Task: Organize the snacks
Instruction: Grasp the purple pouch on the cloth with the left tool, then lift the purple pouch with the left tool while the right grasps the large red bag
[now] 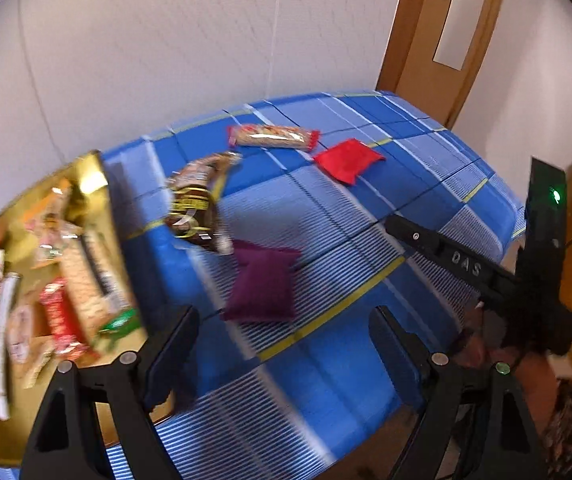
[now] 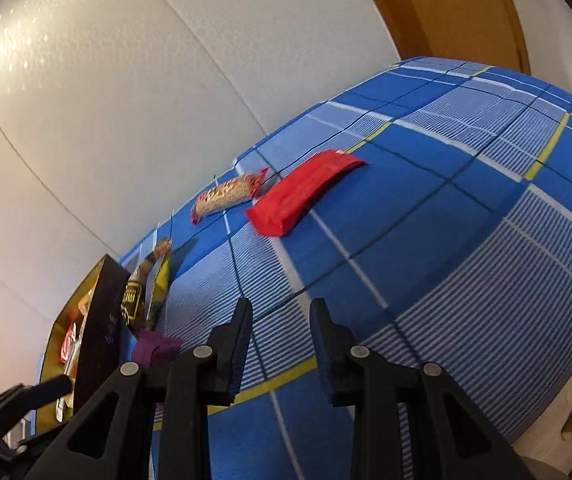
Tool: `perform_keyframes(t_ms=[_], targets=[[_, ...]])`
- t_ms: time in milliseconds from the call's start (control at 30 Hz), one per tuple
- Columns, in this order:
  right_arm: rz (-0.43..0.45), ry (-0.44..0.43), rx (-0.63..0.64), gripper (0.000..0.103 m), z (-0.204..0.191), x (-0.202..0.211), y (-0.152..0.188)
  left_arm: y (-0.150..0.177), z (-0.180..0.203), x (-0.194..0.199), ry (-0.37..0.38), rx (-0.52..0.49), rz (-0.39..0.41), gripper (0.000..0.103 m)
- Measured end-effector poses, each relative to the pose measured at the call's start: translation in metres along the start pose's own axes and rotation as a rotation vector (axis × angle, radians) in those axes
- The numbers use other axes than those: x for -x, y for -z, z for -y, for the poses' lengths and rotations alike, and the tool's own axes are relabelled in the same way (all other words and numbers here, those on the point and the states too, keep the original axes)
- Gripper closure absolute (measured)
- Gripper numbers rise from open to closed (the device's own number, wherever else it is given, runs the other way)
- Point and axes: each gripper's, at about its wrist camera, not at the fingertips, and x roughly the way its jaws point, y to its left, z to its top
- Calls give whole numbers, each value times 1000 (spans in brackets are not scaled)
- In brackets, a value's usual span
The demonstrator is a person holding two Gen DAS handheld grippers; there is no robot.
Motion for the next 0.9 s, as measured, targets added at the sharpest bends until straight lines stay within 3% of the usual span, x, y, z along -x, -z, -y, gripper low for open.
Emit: perform_keyframes(t_ms=[100,233,467,533,600,800,900], targets=[[19,-5,-28,73,6,4,-2,-12,7,-14,-3,-11,-17,19],[37,-10,-84,73,19,8,-6,-27,10,-36,-45,-29,-43,32],[44,-22,-117,73,28,11,-8,-24,10,-58,-111,-59,-70,47],[44,-24,-124,73,28,11,-8,-21,16,-60,-145,-103,-61,61],[41,-27,-125,73,28,10,-9,-19,20,-60,-168,-127,-51,67],[47,-14,-112,73,26,9,-10,-15,15,-55,-108,-58,-6,66],[49,-10,-113,73,26,9,-10,-13,11,-54,-105,-43,5,58]])
